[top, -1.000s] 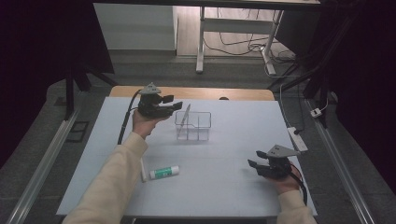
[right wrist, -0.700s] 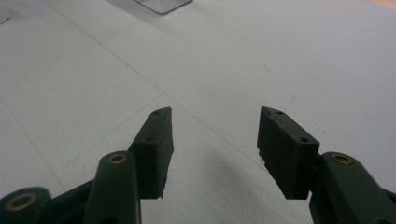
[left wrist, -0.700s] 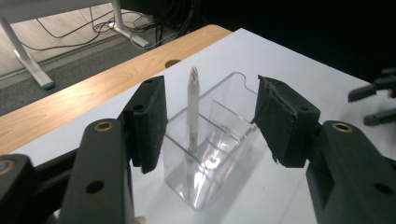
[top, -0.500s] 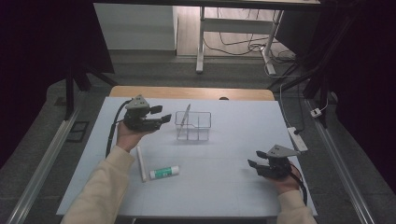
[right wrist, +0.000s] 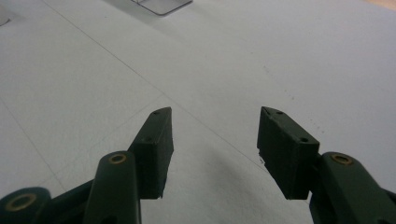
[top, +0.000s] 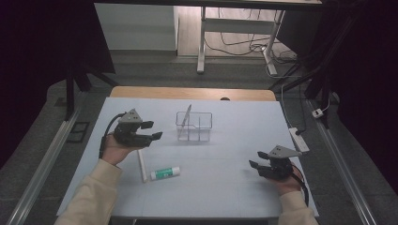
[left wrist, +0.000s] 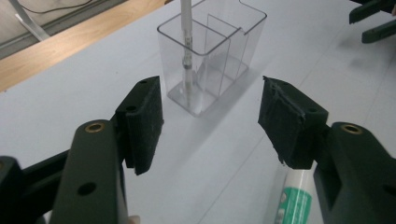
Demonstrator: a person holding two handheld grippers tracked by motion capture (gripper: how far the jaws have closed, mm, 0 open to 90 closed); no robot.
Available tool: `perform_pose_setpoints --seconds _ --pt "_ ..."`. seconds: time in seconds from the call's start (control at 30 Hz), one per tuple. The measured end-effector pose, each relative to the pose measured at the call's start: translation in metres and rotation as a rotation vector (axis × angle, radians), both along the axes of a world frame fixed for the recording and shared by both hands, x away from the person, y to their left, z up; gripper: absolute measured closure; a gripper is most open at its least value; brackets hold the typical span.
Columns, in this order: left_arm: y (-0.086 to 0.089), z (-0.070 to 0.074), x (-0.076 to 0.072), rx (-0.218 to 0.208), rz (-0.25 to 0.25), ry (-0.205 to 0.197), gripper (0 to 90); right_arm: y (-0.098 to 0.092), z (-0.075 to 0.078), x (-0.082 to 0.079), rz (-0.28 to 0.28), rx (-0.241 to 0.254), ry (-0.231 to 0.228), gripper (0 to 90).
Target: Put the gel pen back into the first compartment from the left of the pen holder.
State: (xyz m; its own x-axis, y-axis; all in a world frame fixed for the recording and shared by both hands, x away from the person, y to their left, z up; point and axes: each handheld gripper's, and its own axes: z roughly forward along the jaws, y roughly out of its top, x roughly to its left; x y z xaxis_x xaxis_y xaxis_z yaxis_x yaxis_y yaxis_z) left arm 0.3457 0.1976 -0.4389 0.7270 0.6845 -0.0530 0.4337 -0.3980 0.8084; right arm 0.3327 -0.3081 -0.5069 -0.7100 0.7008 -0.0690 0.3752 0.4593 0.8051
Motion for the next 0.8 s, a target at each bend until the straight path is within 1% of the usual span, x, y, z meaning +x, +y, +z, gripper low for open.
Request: perform_pose_setpoints --seconds 0.17,0.23,0.37,0.53,0.67,0.73,0.8 --pt "0.008 -0.002 -0.002 0.037 0.038 0.043 39.3 0.0 0.0 0.0 -0.001 0.0 0.002 44.8" --pt "0.011 -0.005 -0.002 0.041 0.041 0.057 38.9 0.0 0.0 0.0 -0.002 -0.005 0.003 44.8" --pt "0.014 -0.009 -0.005 0.049 0.047 0.072 38.2 0.001 -0.001 0.0 -0.001 -0.007 0.004 44.8" --pt "0.018 -0.014 -0.01 0.078 0.06 0.093 37.8 0.0 -0.001 0.0 -0.001 -0.007 0.005 44.8" --pt "0.024 -0.018 -0.015 0.096 0.084 0.115 37.7 0.0 -0.001 0.0 0.0 -0.004 0.005 44.8" --pt "0.026 -0.02 -0.017 0.111 0.094 0.125 37.6 0.0 -0.001 0.0 0.001 -0.003 0.006 44.8" --pt "0.028 -0.022 -0.018 0.135 0.102 0.138 37.4 0.0 -0.001 0.0 0.002 -0.006 0.007 44.8"
